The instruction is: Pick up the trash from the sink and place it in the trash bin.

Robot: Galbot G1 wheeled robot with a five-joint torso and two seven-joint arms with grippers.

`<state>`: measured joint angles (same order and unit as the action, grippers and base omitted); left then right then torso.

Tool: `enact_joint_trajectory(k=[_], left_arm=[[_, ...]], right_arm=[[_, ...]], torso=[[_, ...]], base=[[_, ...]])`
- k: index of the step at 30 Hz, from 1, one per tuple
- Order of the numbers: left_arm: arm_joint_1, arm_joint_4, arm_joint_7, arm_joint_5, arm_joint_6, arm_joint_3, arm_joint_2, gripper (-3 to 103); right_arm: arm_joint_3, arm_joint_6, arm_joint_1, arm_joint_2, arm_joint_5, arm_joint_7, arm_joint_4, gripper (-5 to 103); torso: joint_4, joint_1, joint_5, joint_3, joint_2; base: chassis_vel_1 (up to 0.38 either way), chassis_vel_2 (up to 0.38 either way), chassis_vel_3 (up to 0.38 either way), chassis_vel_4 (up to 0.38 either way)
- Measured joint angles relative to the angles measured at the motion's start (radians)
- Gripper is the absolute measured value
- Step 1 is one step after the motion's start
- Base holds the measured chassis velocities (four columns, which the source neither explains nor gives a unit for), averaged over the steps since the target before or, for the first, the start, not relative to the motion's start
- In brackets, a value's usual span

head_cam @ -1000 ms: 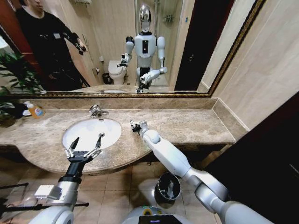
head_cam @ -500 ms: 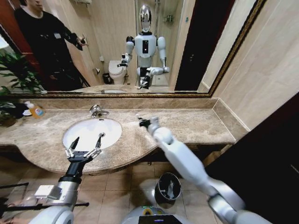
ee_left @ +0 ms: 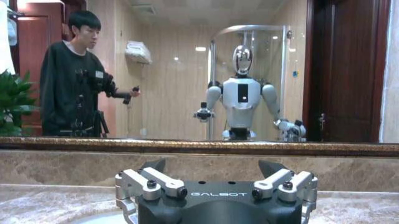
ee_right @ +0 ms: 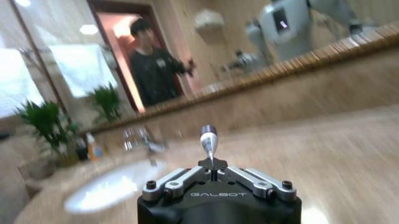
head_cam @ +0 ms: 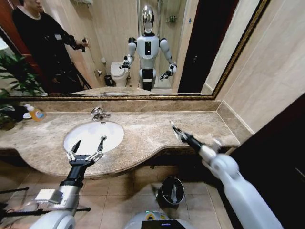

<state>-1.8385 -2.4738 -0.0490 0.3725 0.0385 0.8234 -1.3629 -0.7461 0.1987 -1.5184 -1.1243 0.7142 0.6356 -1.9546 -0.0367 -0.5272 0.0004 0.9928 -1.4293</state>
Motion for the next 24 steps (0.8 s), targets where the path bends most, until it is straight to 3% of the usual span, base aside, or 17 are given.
enact_joint_trajectory(k=[4,8,10,11,13,14,16,17,19,24], left_arm=[[0.0,0.0,0.0,0.0,0.0,0.0,0.0,100],[0.0,0.0,0.0,0.0,0.0,0.0,0.0,100],[0.0,0.0,0.0,0.0,0.0,0.0,0.0,100],[0.0,0.0,0.0,0.0,0.0,0.0,0.0,100],[0.0,0.0,0.0,0.0,0.0,0.0,0.0,100],[0.0,0.0,0.0,0.0,0.0,0.0,0.0,100],[0.0,0.0,0.0,0.0,0.0,0.0,0.0,100],[0.0,0.0,0.0,0.0,0.0,0.0,0.0,100],[0.0,0.0,0.0,0.0,0.0,0.0,0.0,100],[0.0,0.0,0.0,0.0,0.0,0.0,0.0,100]], right_arm=[[-0.045,-0.088,-0.131,-0.07,-0.124,0.031,0.09,0],[-0.039,-0.121,-0.144,-0.104,-0.185,0.02,0.142,0],[0.01,-0.141,-0.126,-0.163,-0.295,-0.044,0.212,0],[0.01,-0.141,-0.126,-0.163,-0.295,-0.044,0.212,0],[0.056,-0.148,-0.084,-0.225,-0.407,-0.133,0.283,0],[0.056,-0.148,-0.084,-0.225,-0.407,-0.133,0.283,0],[0.092,-0.151,-0.038,-0.268,-0.517,-0.219,0.366,0],[0.092,-0.151,-0.038,-0.268,-0.517,-0.219,0.366,0],[0.118,-0.155,0.008,-0.306,-0.632,-0.276,0.465,0],[0.134,-0.183,0.049,-0.351,-0.735,-0.326,0.569,0]], torso=[[0.0002,0.0,-0.0002,0.0,0.0],[0.0001,0.0,-0.0004,0.0,0.0],[-0.0001,0.0,-0.0005,0.0,0.0],[-0.0001,0.0,-0.0005,0.0,0.0],[-0.0002,0.0,-0.0003,0.0,0.0],[-0.0002,0.0,-0.0003,0.0,0.0],[-0.0004,0.0,-0.0005,0.0,0.0],[-0.0004,0.0,-0.0005,0.0,0.0],[-0.0003,0.0,-0.0005,0.0,0.0],[-0.0002,0.0,-0.0006,0.0,0.0]], base=[[0.0,0.0,0.0,0.0],[0.0,0.0,0.0,0.0],[0.0,0.0,0.0,0.0],[0.0,0.0,0.0,0.0],[0.0,0.0,0.0,0.0],[0.0,0.0,0.0,0.0],[0.0,0.0,0.0,0.0],[0.0,0.0,0.0,0.0],[0.0,0.0,0.0,0.0],[0.0,0.0,0.0,0.0]])
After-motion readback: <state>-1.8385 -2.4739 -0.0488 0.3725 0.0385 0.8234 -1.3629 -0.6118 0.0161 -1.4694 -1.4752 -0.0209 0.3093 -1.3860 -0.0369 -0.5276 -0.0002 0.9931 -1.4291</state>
